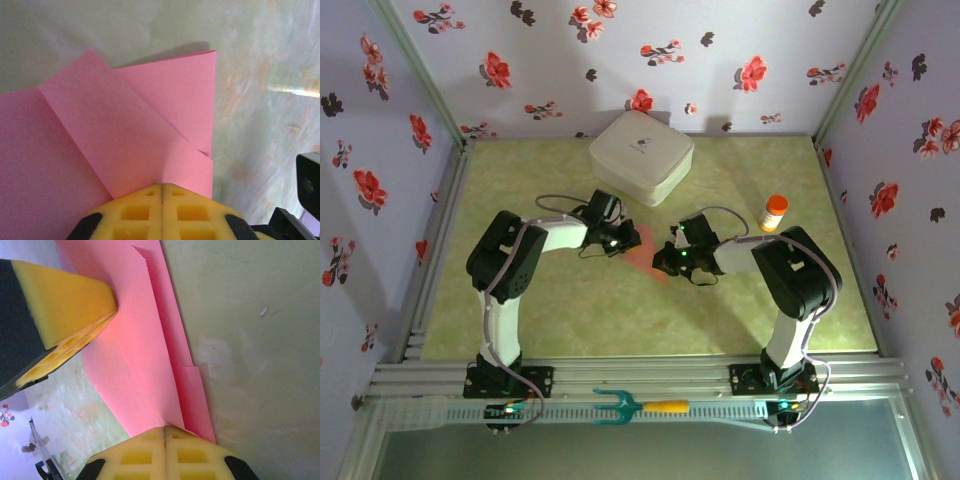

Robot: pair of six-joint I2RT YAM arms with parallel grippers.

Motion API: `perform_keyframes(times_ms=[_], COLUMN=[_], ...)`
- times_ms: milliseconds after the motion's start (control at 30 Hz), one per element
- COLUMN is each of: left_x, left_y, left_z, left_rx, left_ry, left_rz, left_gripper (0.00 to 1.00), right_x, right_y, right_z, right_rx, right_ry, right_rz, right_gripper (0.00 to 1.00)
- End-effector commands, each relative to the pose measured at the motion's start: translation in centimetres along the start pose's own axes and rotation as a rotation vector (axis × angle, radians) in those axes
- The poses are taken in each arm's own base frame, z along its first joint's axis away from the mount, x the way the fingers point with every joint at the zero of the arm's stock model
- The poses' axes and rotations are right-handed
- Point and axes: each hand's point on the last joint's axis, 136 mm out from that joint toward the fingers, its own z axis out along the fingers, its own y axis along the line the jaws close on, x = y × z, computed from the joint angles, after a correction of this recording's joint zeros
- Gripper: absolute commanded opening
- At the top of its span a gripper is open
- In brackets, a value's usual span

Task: Fold a paper plane with a square sheet of paper (pick it up from the middle)

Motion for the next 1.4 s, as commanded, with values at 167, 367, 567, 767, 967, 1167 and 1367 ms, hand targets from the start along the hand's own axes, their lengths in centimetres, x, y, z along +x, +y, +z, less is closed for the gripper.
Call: perform_keyframes(times_ms=[167,367,567,767,967,1167,1367], left_x=[-3.1,-4.7,-5.8,-6.2,-6.5,-6.0,-4.3], left_y=[3.9,4.7,5.0,4.6,3.4,1.6,-0.4], left_z=[-0.5,-1.1,-1.9,-2.3,-3.7,-5.0,-5.8], left_rx=[-0.109,-0.125,-0.154,-0.16,-0.181,-0.174,-0.138], left_ry=[-0.053,-0.074,-0.093,-0.101,-0.13,-0.157,-0.199], left_rz=[-0.027,-0.036,-0.037,-0.028,0.011,0.054,0.091], left_gripper=[0.0,0.0,0.0,0.0,0.0,0.01,0.02], right_x=[3.3,3.4,3.8,4.2,4.6,4.5,4.2], right_y=[-5.5,-5.5,-5.8,-5.8,-6.0,-5.8,-5.5], right_z=[0.0,0.0,-0.1,-0.2,-0.5,-0.5,-0.4], right_rx=[0.173,0.17,0.169,0.166,0.164,0.158,0.148], right_ry=[0.09,0.092,0.102,0.11,0.122,0.117,0.109], right_rz=[0.083,0.082,0.085,0.086,0.086,0.085,0.087], right_gripper=[0.0,0.0,0.0,0.0,0.0,0.0,0.0])
